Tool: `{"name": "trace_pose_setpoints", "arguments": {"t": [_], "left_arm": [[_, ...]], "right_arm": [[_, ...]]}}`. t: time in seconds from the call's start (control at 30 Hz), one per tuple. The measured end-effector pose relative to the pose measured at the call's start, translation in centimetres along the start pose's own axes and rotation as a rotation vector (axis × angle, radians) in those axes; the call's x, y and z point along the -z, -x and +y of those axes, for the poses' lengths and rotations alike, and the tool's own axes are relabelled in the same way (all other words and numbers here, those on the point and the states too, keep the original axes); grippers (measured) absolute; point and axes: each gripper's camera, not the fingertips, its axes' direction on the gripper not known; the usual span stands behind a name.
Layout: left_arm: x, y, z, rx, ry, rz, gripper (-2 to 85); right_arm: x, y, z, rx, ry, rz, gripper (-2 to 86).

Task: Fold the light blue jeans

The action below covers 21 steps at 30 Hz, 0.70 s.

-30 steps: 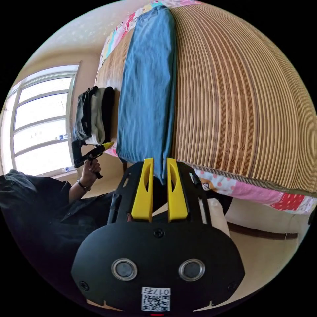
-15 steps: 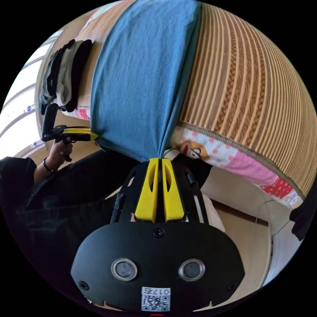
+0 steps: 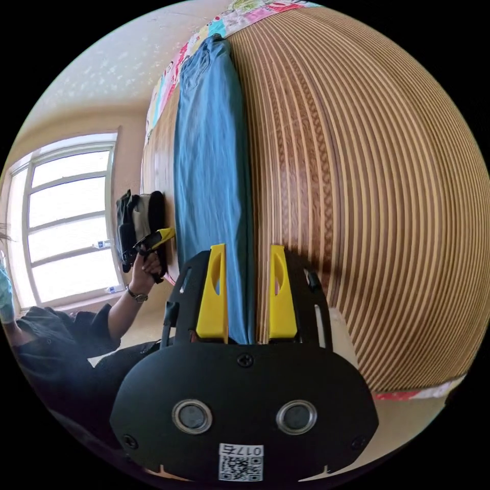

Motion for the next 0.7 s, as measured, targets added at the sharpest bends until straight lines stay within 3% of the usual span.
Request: {"name": "trace_pose_setpoints", "arguments": {"t": [0.37,0.53,0.7], "left_arm": [[-2.1,4.5,2.5,0.121,-0.006,0.154,1.9],[2.4,3.7,7.1,-0.014,-0.054,0.42,0.3],[8.3,-2.8,12.4,-0.219,-0.002,0.44,-0.2]], "right_arm": [[-2.8,-6.0,-3.1,0.0,0.023,-0.245,3.8],[1.1,-7.2,1.7,0.018,-0.051,-0.531,2.5],[6.1,-3.5,9.1,0.097,-0.071,-0.608,1.9]]}}
